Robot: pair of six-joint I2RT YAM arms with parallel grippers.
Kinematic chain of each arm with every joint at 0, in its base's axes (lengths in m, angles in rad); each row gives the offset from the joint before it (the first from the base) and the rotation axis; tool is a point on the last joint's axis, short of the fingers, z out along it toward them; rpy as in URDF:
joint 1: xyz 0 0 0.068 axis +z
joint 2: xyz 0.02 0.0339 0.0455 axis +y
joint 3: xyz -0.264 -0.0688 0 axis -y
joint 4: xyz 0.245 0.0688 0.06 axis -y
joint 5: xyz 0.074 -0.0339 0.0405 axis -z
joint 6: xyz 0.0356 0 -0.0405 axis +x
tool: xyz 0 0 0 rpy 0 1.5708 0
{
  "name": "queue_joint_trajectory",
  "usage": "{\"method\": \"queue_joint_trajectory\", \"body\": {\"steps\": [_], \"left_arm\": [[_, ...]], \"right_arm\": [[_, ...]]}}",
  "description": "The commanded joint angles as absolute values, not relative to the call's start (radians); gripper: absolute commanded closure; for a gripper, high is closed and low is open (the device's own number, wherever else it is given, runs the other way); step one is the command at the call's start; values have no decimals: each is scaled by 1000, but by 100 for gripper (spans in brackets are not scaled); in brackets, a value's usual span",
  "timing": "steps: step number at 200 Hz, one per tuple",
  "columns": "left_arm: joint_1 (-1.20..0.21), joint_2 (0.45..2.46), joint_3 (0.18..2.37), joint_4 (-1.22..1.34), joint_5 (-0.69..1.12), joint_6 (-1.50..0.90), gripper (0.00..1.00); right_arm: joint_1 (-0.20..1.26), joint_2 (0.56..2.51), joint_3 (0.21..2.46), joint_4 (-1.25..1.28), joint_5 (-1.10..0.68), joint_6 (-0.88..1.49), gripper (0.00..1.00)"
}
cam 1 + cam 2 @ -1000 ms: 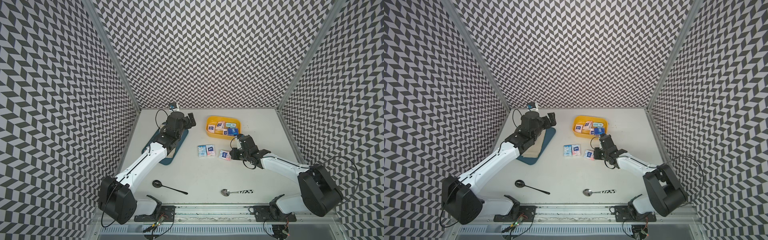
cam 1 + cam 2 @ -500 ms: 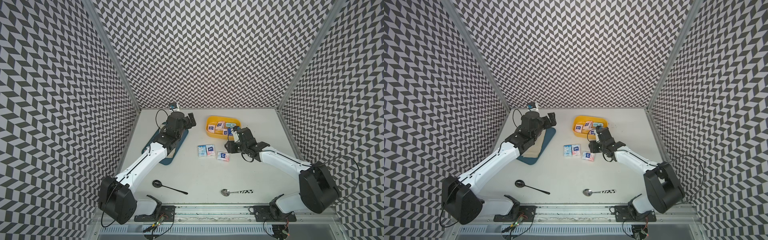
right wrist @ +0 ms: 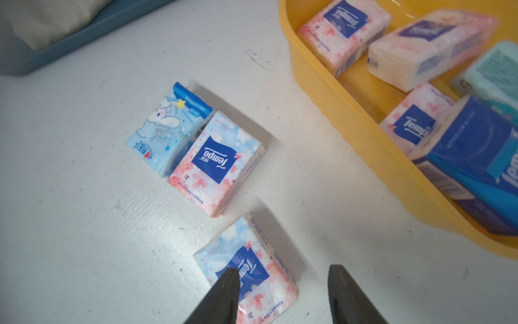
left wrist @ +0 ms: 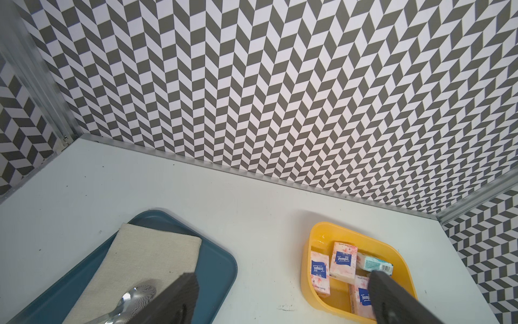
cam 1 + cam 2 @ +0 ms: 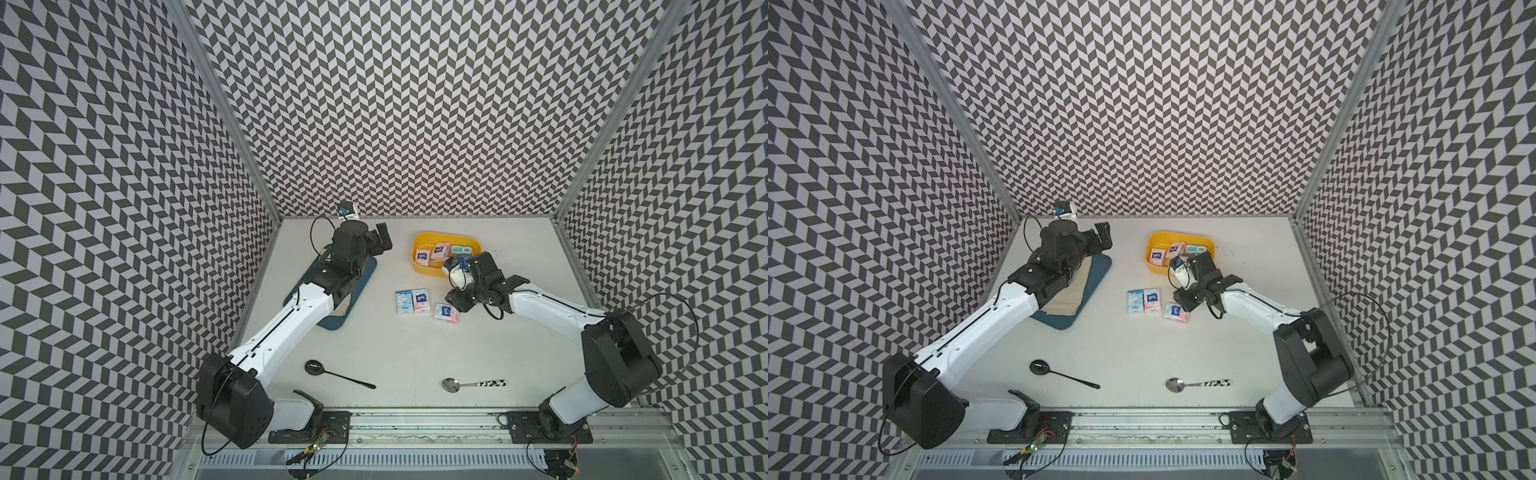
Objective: Take the pocket tissues out of the storage box
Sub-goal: Place the pocket tissues at the center of the board, then adjust the pocket tissues at the center of the board.
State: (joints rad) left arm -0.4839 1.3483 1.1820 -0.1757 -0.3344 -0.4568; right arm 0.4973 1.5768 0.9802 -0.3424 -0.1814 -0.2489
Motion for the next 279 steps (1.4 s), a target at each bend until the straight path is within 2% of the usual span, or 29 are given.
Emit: {"method": "queue_joint_trajectory", "body": {"steps": [1,158,187,240,279], "left_arm": [[-490,1348,1223,-195,-331,-435,1],[-493,1335,1216,-206,-342,-422,1],[-494,1326,1210,-204,-330,-428,1],[-495,1286,1199,-205,-290,-436,1],[-502,1234,1165,-207,-258,-440,1]], "right_arm": [[501,1557,931,-286,-237,-418,46],[485,1646,884,-218,-314,-427,45],[485,1671,890,-241,-293,-377,51],[485,1668,850,-230,-204,-217,55],[489,1680,846,-252,-142,-89,67]]}}
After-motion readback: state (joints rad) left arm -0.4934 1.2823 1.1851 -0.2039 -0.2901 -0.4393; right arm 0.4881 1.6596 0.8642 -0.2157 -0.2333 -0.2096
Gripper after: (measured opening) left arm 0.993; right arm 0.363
